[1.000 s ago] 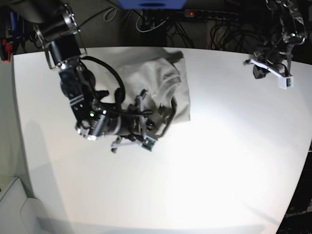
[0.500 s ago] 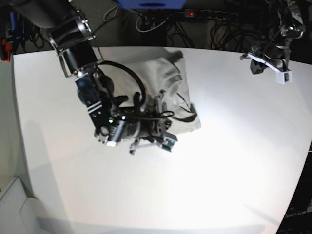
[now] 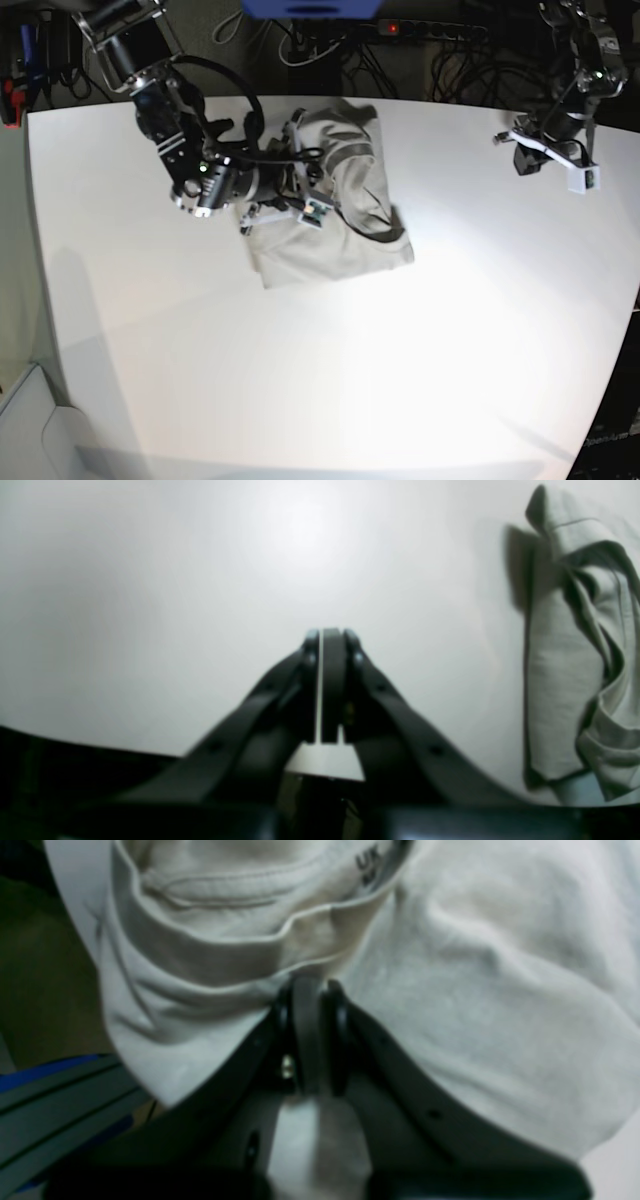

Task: Layout the t-shirt on the table in an organized manner, then fold the t-shirt properly
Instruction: 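Tuck and smooth the folded shirt edge with the right gripper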

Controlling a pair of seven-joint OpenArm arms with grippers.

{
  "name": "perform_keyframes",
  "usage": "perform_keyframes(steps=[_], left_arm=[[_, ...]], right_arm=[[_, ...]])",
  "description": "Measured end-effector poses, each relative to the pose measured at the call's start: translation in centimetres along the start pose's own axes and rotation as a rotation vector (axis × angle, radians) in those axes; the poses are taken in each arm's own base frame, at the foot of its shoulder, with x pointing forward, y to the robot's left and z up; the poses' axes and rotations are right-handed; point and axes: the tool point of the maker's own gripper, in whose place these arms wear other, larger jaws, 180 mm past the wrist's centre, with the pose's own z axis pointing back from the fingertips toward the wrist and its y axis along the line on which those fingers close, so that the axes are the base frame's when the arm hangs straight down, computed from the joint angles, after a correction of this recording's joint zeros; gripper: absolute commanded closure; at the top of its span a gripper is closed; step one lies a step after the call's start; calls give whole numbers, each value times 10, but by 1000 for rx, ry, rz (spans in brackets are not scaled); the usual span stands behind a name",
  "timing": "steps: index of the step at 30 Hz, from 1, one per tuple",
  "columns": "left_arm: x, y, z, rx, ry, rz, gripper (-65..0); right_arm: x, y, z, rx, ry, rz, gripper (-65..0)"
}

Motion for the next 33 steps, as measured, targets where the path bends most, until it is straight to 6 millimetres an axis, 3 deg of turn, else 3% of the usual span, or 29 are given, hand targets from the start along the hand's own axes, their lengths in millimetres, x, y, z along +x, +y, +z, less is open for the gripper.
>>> perform_keyframes(steps=[8,12,15,18,22,24,28,33], left_arm=[[-2,3,1,7,5,1,-13],[-2,3,1,7,4,2,-13],[-2,3,1,7,4,2,-13],[-2,3,1,7,5,2,-13],[-7,4,4,12,11,2,-13],[-7,4,4,12,12,2,-13],[-2,3,2,8,-1,2,-13],[-2,3,2,9,0,0,-15]], right_arm=[[7,23,0,29,-6,44,-26],[38,57,11,76,-100,160,-26],[38,73,10,108,-96,186,-26],[36,61,13,80,-90,185,-26],[36,3,32,-63,-98,119,-26],[34,-12,39,-102,-104,90,-26],[33,6,23,-38,-113,46,-26],[9,26,-8,48,-45,-26,-26]])
